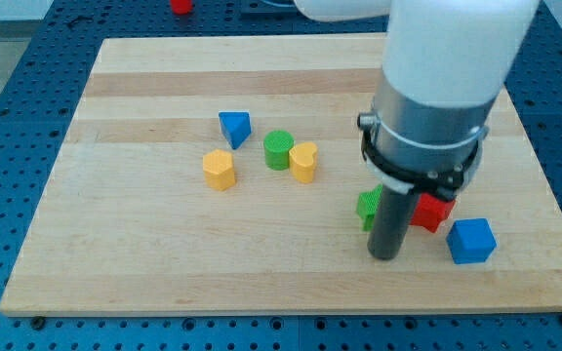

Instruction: Push the yellow hexagon towards the green star

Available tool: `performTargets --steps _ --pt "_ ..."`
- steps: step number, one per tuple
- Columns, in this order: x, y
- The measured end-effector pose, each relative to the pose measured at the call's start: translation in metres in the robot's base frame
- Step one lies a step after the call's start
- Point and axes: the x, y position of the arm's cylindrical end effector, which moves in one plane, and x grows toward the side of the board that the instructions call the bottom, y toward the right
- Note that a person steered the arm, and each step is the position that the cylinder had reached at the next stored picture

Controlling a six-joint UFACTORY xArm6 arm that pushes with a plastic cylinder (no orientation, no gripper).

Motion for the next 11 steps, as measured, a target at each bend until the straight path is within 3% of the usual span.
performTargets --steps 1,2,4,5,7,11 --pt "0.008 -0.06" --pt "-0.032 -0.097" --pt "-0.059 -0.242" --pt "-0.098 -0.242" --pt "-0.123 -0.214" --pt "-0.07 -0.007"
